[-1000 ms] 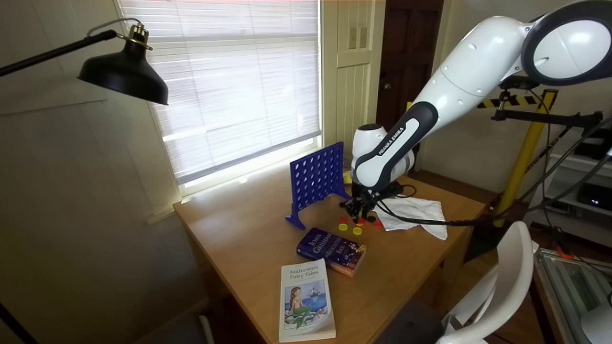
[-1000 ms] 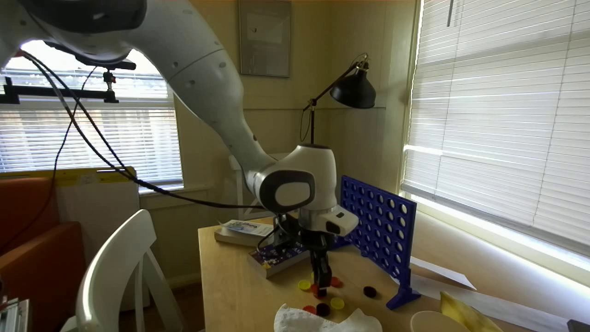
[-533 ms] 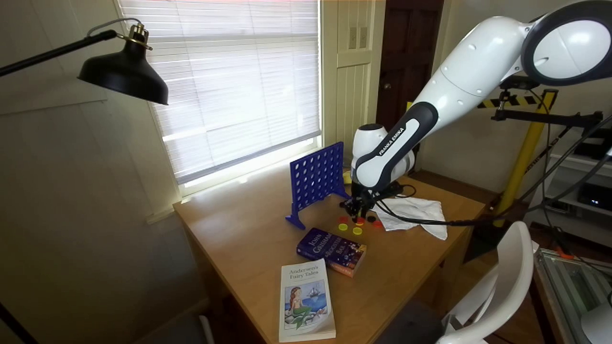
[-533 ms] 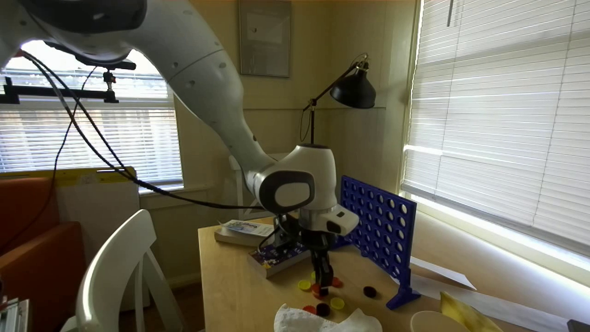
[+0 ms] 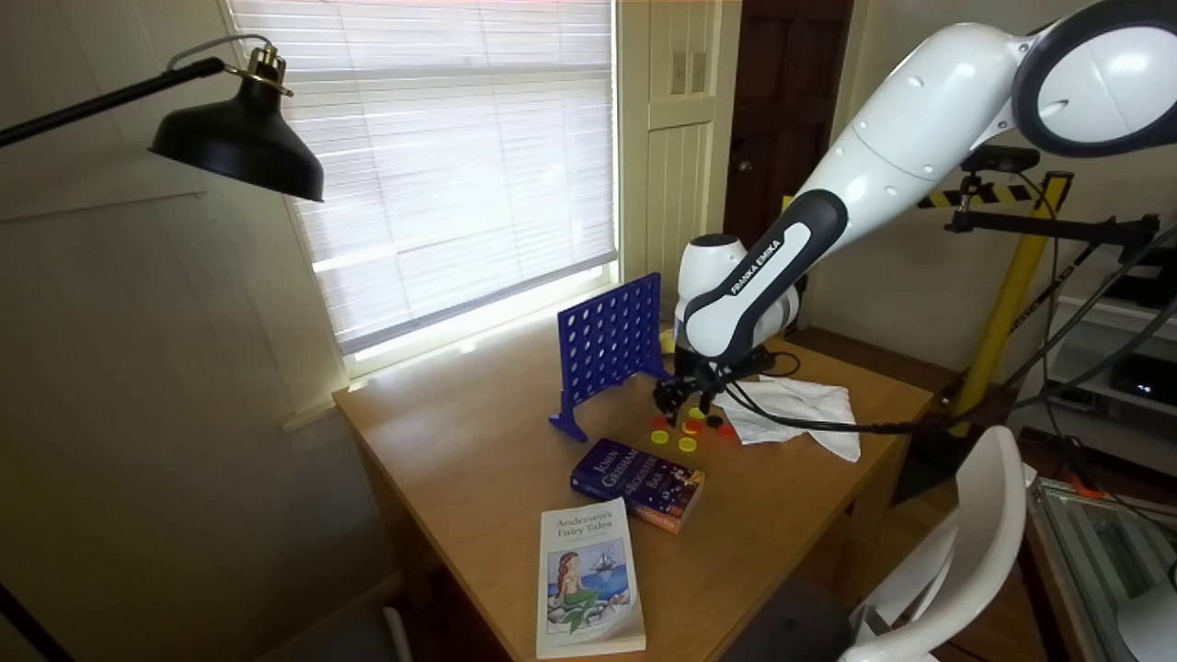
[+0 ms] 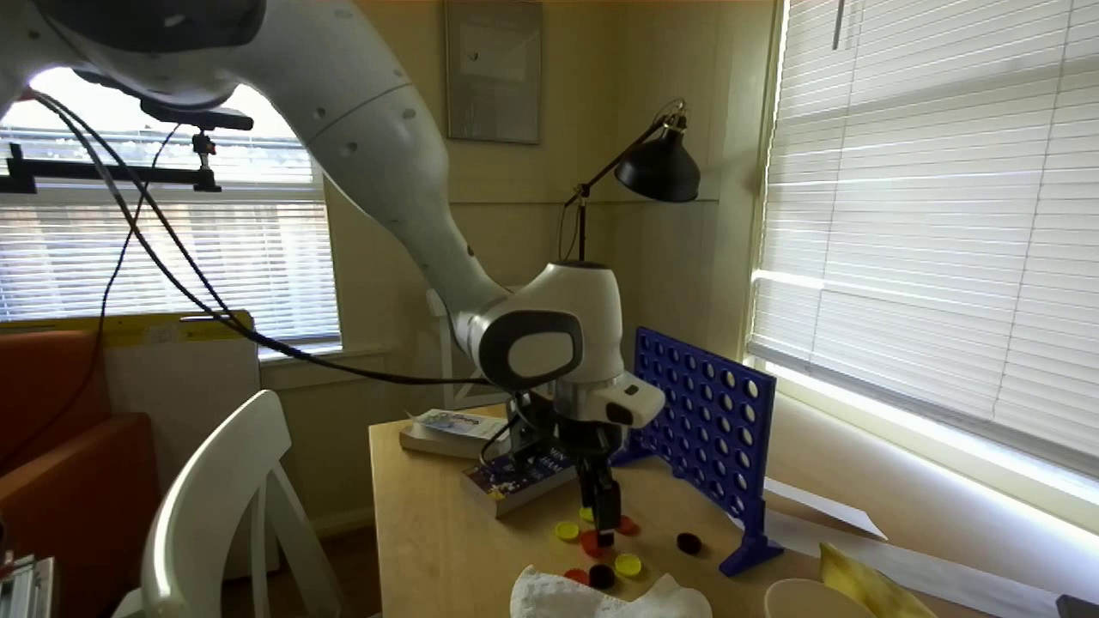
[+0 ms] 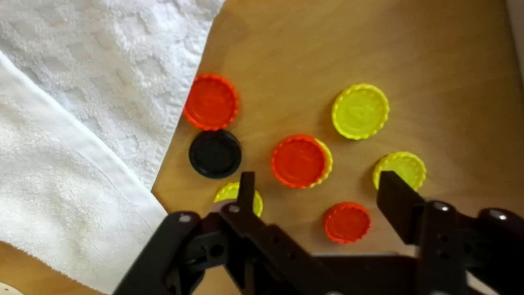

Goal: Put the orange circle over the yellow circle

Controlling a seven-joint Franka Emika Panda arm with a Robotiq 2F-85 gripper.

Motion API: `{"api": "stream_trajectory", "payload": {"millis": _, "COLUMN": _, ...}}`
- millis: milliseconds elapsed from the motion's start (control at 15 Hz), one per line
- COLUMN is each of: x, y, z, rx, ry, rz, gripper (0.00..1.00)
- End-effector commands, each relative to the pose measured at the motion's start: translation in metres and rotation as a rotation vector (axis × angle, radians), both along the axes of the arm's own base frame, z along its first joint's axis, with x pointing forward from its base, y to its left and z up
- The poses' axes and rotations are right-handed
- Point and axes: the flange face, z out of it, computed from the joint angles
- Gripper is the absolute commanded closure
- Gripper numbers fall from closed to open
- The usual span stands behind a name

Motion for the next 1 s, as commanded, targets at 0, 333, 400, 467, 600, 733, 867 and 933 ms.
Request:
{"api": "stream_trajectory", "payload": {"millis": 0, "x": -0.016, "y": 0.016, "z": 0.052, "rx": 0.026, "ry": -0.046, "rz": 0.026, "gripper": 0.0}}
{"api": "stream_trajectory", "payload": {"millis": 333, "x": -0.044, "y": 0.024, "z": 0.13, "rx": 0.032, "ry": 0.034, "rz": -0.014, "gripper": 0.0}}
{"api": "stream_trajectory", "payload": {"millis": 400, "x": -0.05, "y": 0.023, "z": 0.145, "rx": 0.037, "ry": 0.076, "rz": -0.027, "gripper": 0.0}}
{"api": "stream_trajectory", "payload": {"millis": 467, "x": -0.053, "y": 0.022, "z": 0.157, "rx": 0.042, "ry": 0.098, "rz": -0.044, "gripper": 0.0}}
{"api": "stream_trajectory", "payload": {"millis": 600, "x": -0.058, "y": 0.02, "z": 0.18, "rx": 0.048, "ry": 0.123, "rz": -0.083, "gripper": 0.0}}
{"api": "stream_trajectory", "payload": {"millis": 733, "x": -0.05, "y": 0.017, "z": 0.175, "rx": 0.057, "ry": 0.105, "rz": -0.06, "gripper": 0.0}}
{"api": "stream_trajectory", "payload": {"millis": 867, "x": -0.052, "y": 0.018, "z": 0.183, "rx": 0.06, "ry": 0.106, "rz": -0.069, "gripper": 0.0}}
{"api": "stream_trajectory", "payload": {"millis": 933, "x": -0.053, "y": 0.018, "z": 0.182, "rx": 0.06, "ry": 0.108, "rz": -0.071, "gripper": 0.0}}
